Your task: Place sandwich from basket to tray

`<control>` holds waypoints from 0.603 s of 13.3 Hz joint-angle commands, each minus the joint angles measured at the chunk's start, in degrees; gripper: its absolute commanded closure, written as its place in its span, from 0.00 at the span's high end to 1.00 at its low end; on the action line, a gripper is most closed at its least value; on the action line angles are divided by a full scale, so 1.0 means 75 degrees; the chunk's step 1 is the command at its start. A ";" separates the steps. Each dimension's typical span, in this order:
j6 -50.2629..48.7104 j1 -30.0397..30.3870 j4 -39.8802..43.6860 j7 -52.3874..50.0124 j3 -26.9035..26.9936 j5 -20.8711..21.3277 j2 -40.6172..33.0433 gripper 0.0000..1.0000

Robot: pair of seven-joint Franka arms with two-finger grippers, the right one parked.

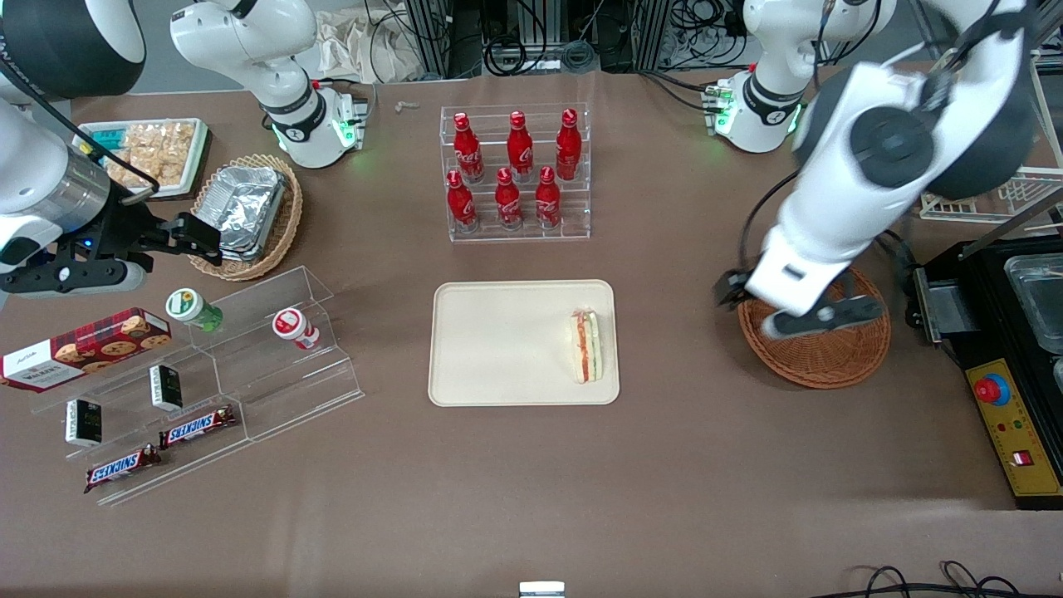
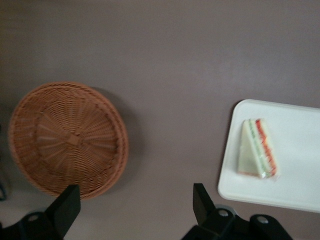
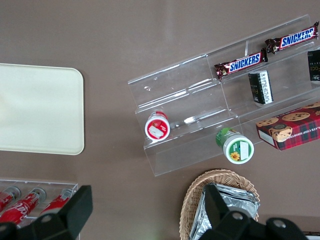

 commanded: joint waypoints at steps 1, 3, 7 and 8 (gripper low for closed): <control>0.0134 -0.0090 -0.1284 0.2315 0.1136 -0.0553 -0.1366 1.00; -0.0719 -0.0043 -0.0843 0.3643 0.1596 -0.0484 -0.1333 1.00; -0.1343 0.0004 0.0318 0.3895 0.1656 0.0230 -0.0678 1.00; -0.1367 0.0004 0.0506 0.4045 0.1656 0.0441 -0.0491 1.00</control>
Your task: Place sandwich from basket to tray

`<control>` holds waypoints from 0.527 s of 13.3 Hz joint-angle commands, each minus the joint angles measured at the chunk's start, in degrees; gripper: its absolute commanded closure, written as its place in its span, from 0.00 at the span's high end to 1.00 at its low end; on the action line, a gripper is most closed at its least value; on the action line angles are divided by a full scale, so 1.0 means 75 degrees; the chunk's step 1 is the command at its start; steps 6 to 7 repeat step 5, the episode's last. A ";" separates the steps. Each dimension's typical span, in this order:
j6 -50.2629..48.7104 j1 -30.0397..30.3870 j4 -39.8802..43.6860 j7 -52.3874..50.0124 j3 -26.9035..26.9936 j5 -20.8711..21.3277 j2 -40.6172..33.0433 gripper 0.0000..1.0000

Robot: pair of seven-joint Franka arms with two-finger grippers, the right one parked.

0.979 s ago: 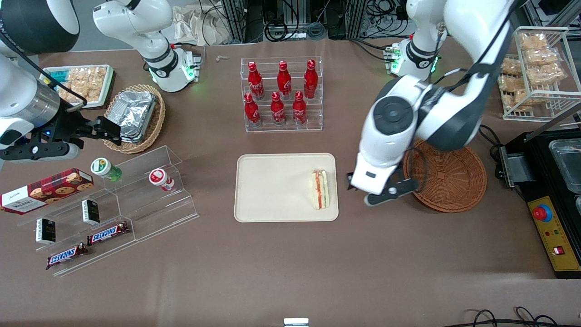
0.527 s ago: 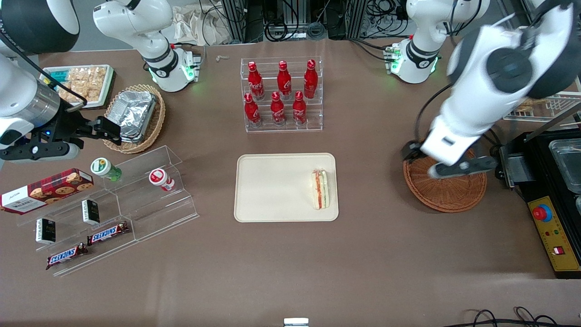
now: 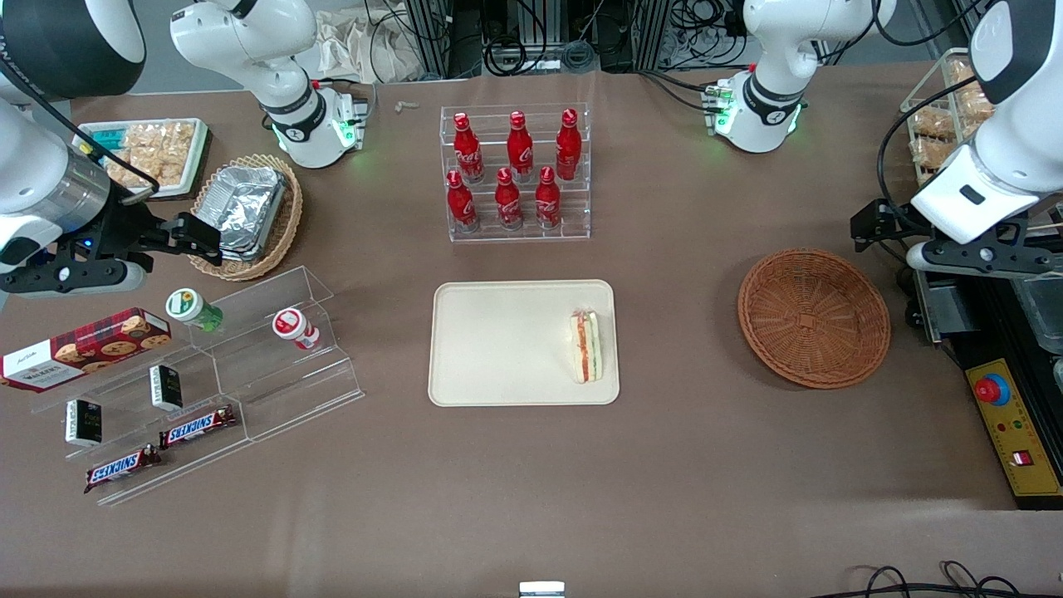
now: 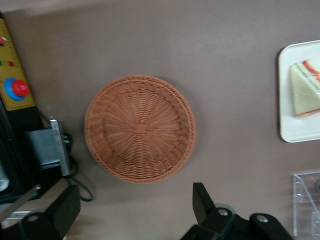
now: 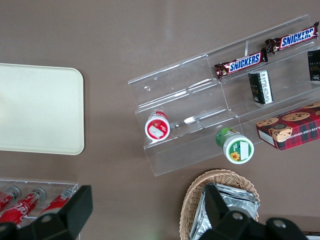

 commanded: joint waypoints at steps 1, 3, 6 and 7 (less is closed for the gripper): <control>-0.0344 0.0036 0.0771 0.0622 0.0040 0.0401 0.0588 1.00; -0.0449 0.0060 0.0760 0.1174 0.0508 0.0237 0.0635 1.00; -0.0450 0.0072 0.0795 0.1176 0.0509 0.0225 0.0728 1.00; -0.0450 0.0072 0.0795 0.1176 0.0509 0.0225 0.0728 1.00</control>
